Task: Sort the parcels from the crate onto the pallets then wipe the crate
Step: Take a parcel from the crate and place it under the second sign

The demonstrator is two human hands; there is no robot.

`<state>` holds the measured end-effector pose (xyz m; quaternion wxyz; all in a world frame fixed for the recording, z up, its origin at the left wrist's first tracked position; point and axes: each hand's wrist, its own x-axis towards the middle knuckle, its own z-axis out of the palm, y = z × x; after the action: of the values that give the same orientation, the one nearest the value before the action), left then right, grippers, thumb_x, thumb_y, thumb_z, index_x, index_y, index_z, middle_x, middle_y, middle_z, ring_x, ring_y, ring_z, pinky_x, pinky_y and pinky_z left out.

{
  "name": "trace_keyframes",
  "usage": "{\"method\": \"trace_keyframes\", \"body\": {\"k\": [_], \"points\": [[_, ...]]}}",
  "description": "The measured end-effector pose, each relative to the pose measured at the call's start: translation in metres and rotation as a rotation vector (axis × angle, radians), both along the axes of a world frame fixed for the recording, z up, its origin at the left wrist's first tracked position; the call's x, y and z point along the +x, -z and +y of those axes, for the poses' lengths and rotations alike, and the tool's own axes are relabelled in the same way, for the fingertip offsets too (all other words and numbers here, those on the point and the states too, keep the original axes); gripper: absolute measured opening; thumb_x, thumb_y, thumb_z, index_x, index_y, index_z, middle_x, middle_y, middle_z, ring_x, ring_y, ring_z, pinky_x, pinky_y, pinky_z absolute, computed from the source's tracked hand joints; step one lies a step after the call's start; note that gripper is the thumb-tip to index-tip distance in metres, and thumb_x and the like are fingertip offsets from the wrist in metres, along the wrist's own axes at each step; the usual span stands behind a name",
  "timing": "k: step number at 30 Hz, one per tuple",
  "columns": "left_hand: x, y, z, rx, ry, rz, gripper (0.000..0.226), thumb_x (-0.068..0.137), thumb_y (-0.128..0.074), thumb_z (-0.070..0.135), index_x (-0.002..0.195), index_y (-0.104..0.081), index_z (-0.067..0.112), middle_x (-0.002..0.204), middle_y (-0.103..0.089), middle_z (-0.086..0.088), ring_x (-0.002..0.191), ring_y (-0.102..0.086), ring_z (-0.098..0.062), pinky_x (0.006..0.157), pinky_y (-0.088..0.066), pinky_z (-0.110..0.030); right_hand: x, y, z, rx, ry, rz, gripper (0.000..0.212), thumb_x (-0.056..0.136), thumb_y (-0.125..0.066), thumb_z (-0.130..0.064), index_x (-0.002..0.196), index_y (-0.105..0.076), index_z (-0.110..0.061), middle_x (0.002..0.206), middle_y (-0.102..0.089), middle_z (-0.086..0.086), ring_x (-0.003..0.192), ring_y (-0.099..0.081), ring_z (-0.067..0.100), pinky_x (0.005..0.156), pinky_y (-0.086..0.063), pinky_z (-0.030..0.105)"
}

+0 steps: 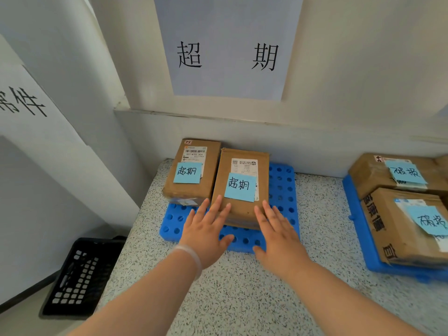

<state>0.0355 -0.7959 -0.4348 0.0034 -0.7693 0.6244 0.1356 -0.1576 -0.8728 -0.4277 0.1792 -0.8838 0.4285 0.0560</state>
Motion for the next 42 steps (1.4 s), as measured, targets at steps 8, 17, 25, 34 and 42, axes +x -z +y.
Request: {"method": "trace_keyframes", "body": {"k": [8, 17, 25, 34, 42], "points": [[0.017, -0.001, -0.035, -0.023, -0.043, -0.042, 0.077, 0.085, -0.003, 0.074, 0.152, 0.016, 0.043, 0.16, 0.026, 0.013, 0.151, 0.018, -0.021, 0.119, 0.011, -0.048, 0.021, 0.003, -0.038, 0.027, -0.012, -0.029, 0.091, 0.096, -0.048, -0.055, 0.15, 0.024, -0.039, 0.152, 0.042, -0.013, 0.148, 0.024, 0.014, 0.12, 0.008, 0.039], [0.023, 0.011, -0.05, -0.056, -0.077, 0.014, 0.081, 0.073, 0.007, 0.074, 0.148, 0.023, 0.047, 0.158, 0.03, 0.016, 0.151, 0.015, -0.019, 0.121, 0.008, -0.051, 0.032, 0.01, -0.055, 0.057, -0.018, -0.065, 0.099, 0.092, -0.054, -0.056, 0.147, 0.027, -0.044, 0.146, 0.049, -0.017, 0.147, 0.024, 0.014, 0.118, 0.008, 0.039], [0.017, -0.006, -0.05, 0.012, -0.078, -0.011, 0.081, 0.09, -0.022, 0.075, 0.152, 0.019, 0.042, 0.16, 0.029, 0.01, 0.151, 0.017, -0.019, 0.122, 0.006, -0.052, 0.028, -0.001, -0.05, 0.002, 0.021, -0.053, 0.102, 0.087, -0.054, -0.065, 0.151, 0.022, -0.041, 0.153, 0.042, -0.009, 0.147, 0.027, 0.017, 0.119, 0.011, 0.04], [-0.032, -0.056, -0.011, -0.079, 0.037, -0.07, 0.091, 0.09, -0.036, 0.073, 0.153, 0.019, 0.038, 0.162, 0.027, 0.005, 0.151, 0.016, -0.022, 0.122, 0.004, -0.052, -0.027, -0.044, 0.008, -0.091, 0.107, -0.067, 0.109, 0.081, -0.055, -0.073, 0.149, 0.025, -0.042, 0.154, 0.039, -0.009, 0.145, 0.03, 0.013, 0.12, 0.011, 0.042], [-0.117, -0.082, 0.013, -0.152, 0.229, -0.057, 0.089, 0.09, -0.037, 0.073, 0.152, 0.019, 0.042, 0.161, 0.028, 0.006, 0.151, 0.017, -0.021, 0.122, 0.006, -0.052, -0.104, -0.056, 0.067, -0.165, 0.259, -0.077, 0.108, 0.08, -0.052, -0.076, 0.15, 0.022, -0.04, 0.157, 0.036, -0.007, 0.147, 0.028, 0.015, 0.12, 0.012, 0.04]]}}
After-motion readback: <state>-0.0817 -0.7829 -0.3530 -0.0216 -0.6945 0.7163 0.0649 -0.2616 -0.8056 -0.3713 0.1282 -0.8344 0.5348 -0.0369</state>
